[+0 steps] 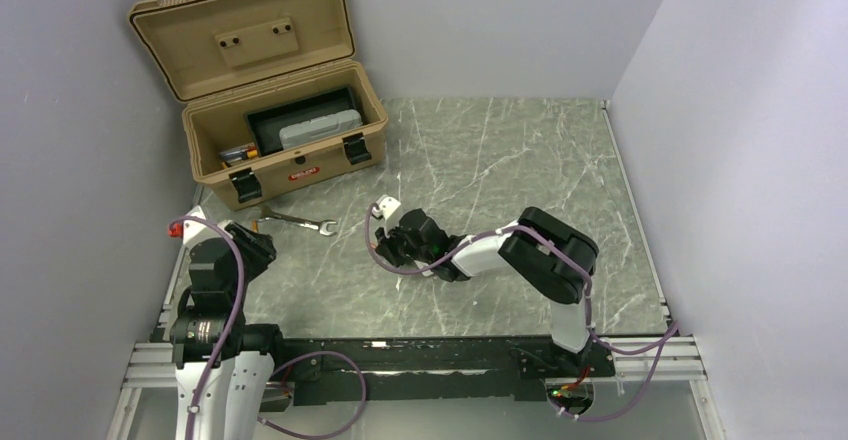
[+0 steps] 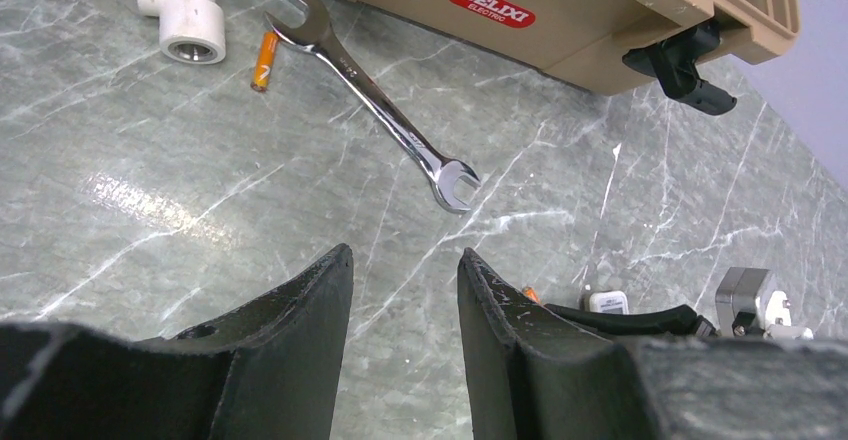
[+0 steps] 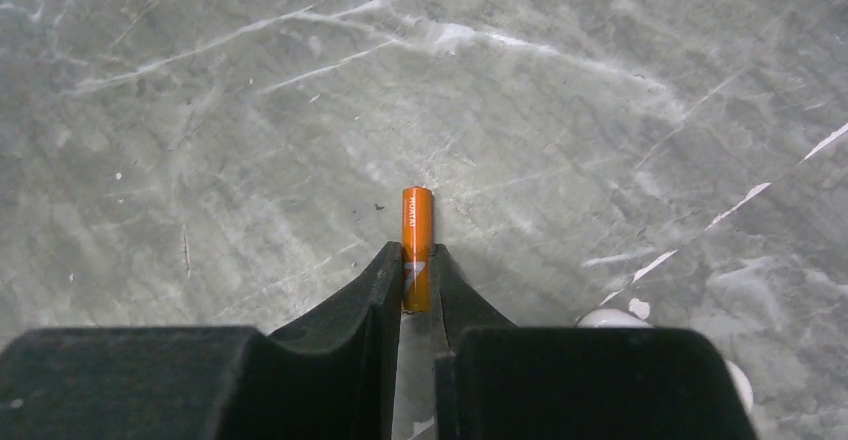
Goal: Load the batteries into the remote control
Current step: Move the battery to the center of the board.
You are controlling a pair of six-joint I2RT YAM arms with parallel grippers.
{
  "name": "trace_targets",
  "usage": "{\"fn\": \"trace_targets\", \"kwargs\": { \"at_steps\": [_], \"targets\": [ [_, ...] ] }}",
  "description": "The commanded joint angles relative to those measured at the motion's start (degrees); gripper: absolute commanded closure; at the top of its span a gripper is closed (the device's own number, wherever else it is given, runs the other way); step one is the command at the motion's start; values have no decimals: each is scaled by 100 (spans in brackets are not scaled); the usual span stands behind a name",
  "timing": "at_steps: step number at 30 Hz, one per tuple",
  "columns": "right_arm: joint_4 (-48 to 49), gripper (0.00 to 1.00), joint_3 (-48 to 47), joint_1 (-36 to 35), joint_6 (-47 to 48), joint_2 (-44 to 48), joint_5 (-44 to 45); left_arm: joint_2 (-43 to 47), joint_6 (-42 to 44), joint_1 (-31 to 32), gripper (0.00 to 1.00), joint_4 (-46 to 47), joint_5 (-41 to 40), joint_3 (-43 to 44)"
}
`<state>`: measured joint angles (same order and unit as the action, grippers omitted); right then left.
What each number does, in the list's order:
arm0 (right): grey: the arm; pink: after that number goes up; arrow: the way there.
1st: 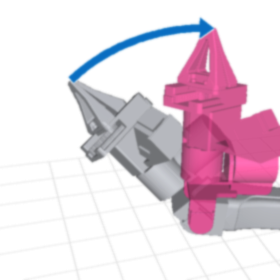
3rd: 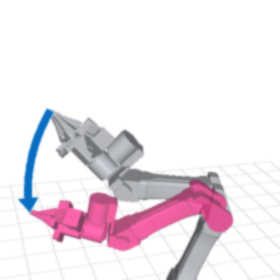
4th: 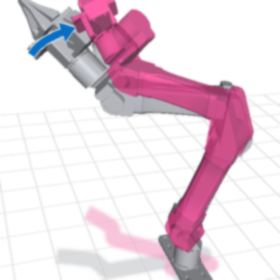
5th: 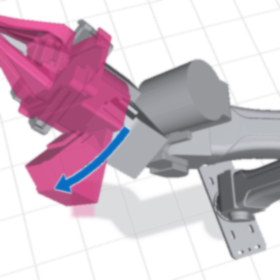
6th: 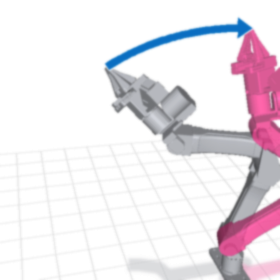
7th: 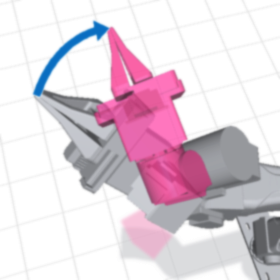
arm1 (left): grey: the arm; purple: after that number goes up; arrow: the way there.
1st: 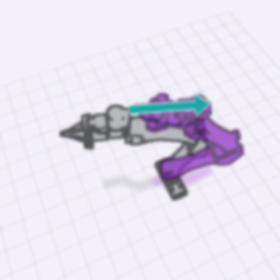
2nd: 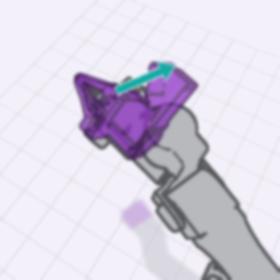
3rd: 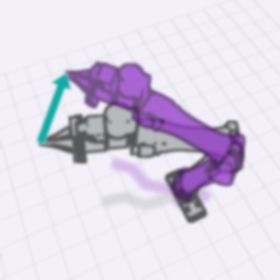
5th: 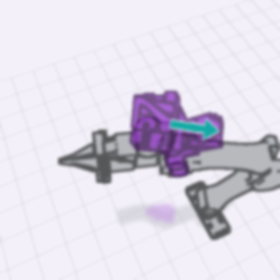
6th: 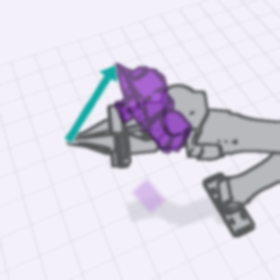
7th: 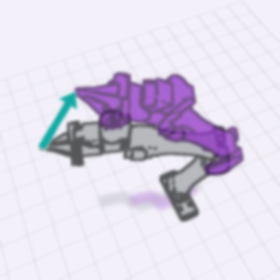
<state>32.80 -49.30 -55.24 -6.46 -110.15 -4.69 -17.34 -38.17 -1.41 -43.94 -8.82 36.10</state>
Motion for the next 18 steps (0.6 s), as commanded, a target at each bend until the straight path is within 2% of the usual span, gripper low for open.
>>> {"fn": "trace_targets", "kwargs": {
  "at_steps": [1,9,18],
  "targets": [
    [7,82,72,-38,1,213,203,29,19,4,52,186,98,-7],
    [-110,62,-199,-38,70,240,217,64,-22,10,52,77,58,29],
    [-110,55,-282,-47,302,531,43,41,-30,9,50,-25,4,-55]
  ]
}}
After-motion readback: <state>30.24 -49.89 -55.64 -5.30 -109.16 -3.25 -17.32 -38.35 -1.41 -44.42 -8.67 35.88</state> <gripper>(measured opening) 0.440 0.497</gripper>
